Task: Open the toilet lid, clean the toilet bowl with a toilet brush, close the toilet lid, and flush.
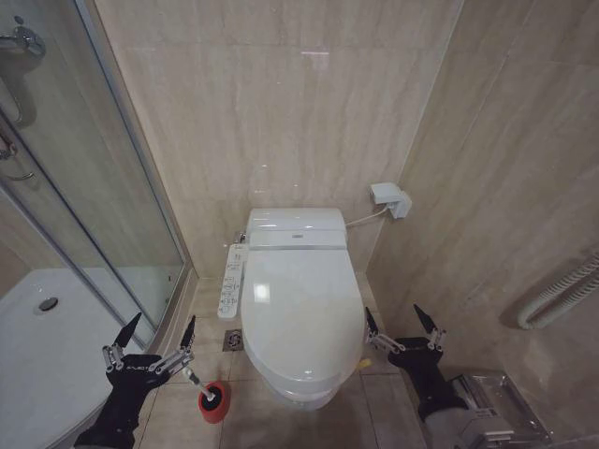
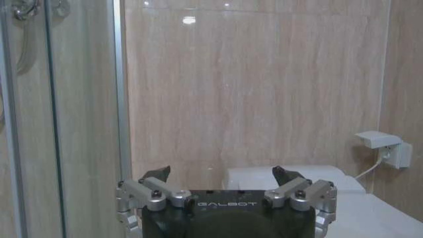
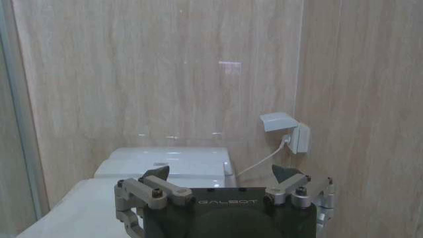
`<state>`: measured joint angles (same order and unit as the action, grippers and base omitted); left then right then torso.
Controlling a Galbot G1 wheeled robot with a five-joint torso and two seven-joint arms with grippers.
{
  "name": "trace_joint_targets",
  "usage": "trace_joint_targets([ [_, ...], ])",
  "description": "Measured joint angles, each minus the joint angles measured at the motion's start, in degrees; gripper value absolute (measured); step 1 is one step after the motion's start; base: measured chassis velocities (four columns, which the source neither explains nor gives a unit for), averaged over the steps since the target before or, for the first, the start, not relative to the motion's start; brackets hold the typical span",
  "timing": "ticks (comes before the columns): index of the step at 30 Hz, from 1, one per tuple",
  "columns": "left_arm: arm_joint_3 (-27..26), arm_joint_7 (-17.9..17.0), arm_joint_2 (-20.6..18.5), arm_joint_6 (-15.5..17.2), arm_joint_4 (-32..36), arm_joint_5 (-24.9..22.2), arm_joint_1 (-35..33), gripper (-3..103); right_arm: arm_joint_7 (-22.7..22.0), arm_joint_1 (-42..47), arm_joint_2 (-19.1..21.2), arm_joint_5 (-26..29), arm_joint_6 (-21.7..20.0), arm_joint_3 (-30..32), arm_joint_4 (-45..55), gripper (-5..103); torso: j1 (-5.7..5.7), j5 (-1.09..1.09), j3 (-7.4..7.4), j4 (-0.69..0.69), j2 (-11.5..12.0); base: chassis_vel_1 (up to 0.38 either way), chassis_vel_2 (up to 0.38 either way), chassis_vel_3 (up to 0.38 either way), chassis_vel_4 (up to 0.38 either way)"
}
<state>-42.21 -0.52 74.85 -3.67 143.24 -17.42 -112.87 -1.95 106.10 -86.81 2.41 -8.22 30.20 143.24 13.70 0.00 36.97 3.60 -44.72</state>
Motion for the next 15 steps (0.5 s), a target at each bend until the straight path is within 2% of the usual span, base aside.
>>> trace_joint_targets([
  [15, 0.00, 0.00, 0.00, 0.00, 0.00, 0.00, 0.00, 100, 0.00, 0.00, 0.00, 0.01, 0.00, 0.00, 0.00, 100, 0.00, 0.00, 0.00, 0.00, 0.00, 0.000, 0.000, 0.000, 0.000],
])
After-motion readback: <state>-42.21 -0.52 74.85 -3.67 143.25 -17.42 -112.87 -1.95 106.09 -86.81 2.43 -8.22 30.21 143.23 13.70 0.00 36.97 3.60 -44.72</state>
